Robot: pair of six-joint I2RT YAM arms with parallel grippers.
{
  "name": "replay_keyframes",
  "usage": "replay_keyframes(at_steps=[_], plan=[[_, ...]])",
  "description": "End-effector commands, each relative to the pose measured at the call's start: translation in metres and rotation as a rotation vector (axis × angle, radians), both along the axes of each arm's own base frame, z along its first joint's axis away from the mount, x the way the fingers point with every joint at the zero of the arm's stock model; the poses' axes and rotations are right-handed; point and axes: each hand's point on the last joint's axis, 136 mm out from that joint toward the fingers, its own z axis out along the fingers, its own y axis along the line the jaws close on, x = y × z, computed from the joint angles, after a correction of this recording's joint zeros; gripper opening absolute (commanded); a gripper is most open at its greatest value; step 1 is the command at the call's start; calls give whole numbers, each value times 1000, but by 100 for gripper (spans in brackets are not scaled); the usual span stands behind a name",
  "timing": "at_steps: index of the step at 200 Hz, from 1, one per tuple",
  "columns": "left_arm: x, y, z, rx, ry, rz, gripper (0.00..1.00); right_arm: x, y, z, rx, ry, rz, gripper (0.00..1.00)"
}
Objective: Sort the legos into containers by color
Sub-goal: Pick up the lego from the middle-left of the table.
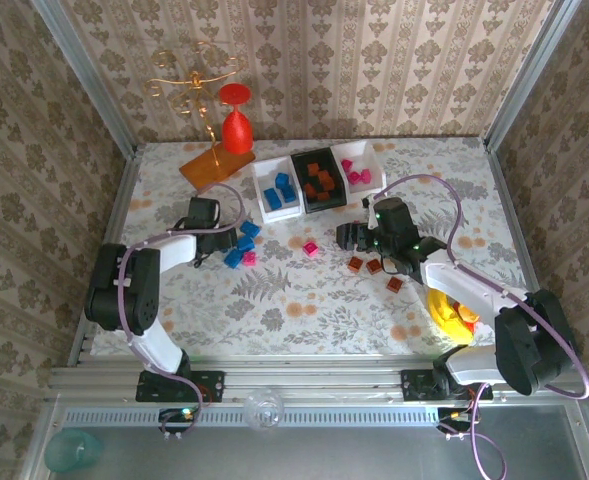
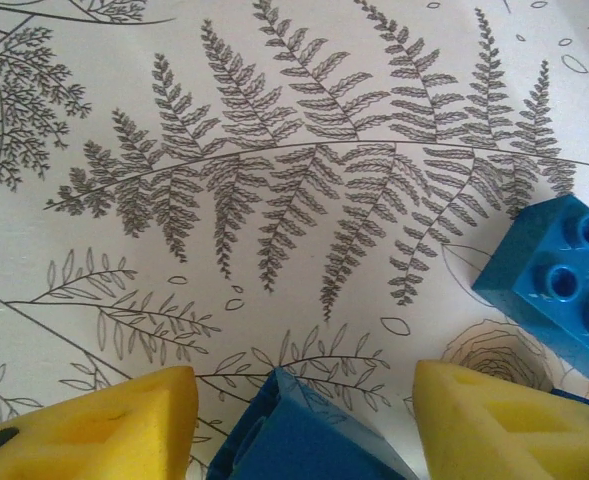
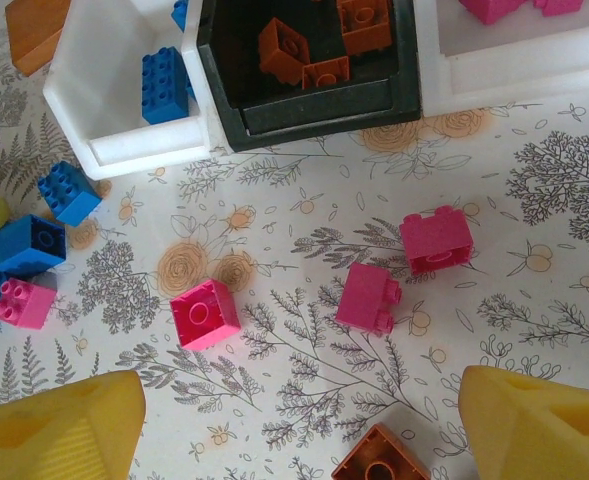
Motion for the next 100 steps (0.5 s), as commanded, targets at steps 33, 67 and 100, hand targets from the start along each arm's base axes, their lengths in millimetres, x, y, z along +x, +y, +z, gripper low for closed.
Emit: replay_keyframes(at_steps=[33, 67, 100], plan=[[-16, 3, -7, -5, 57, -15, 66, 1, -3, 1, -2, -12, -23, 84], [-19, 0, -9, 1, 68, -26, 63, 1, -2, 0, -1, -9, -20, 84], [-21, -2, -12, -1, 86, -35, 61, 1, -3, 0, -3, -9, -23, 84]])
